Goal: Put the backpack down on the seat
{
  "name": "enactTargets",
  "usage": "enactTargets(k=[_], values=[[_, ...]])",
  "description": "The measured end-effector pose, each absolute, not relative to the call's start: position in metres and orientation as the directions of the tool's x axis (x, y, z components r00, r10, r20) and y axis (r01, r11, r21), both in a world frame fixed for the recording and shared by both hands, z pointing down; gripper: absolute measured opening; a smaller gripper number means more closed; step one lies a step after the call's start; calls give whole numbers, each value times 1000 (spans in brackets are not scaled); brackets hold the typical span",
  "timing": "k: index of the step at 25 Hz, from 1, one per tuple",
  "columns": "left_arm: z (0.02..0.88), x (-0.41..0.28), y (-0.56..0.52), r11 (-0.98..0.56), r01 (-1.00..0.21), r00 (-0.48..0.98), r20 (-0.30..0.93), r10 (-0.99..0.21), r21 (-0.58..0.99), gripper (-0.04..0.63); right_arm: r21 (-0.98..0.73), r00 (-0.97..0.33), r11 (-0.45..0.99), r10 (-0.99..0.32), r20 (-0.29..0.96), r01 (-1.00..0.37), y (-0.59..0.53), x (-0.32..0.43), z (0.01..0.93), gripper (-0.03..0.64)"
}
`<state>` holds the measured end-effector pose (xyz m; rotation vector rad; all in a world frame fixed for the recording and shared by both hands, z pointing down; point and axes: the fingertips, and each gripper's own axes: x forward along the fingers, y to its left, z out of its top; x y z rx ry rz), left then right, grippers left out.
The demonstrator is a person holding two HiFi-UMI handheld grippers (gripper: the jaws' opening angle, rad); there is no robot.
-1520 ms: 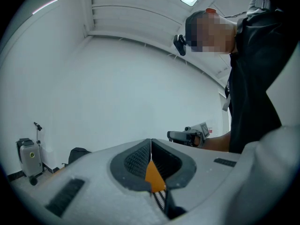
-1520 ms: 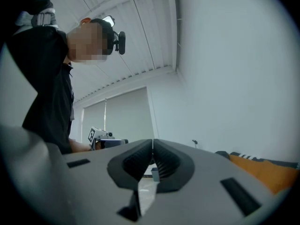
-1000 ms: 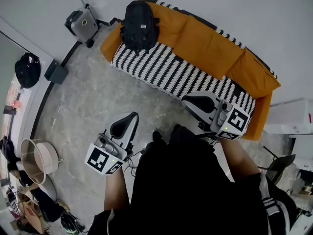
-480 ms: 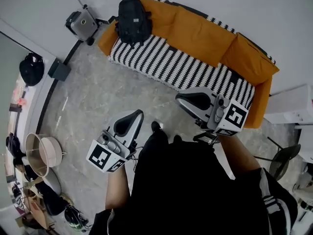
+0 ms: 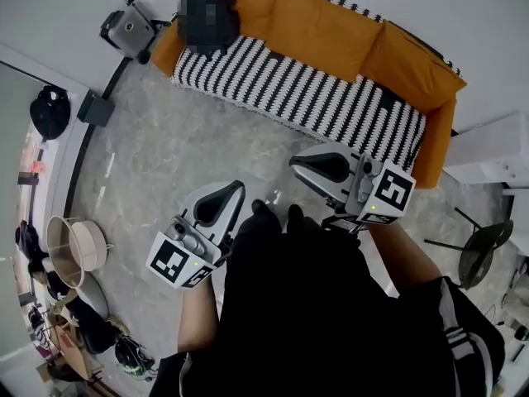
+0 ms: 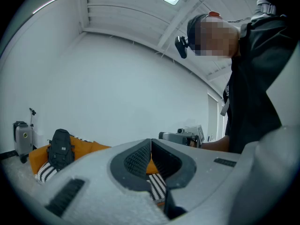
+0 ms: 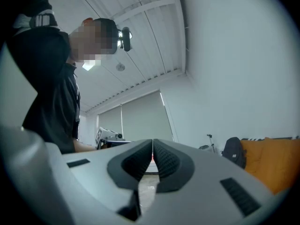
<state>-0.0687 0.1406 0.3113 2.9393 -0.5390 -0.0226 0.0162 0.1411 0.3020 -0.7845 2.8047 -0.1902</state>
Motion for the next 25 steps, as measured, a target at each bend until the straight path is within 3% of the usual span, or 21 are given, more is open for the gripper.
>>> enactTargets(k=[25], values=[[319,-57,170,-935,-309,951,60,-303,171,23,-184,-845,860,-506,-175,-477,172,16,306,29]])
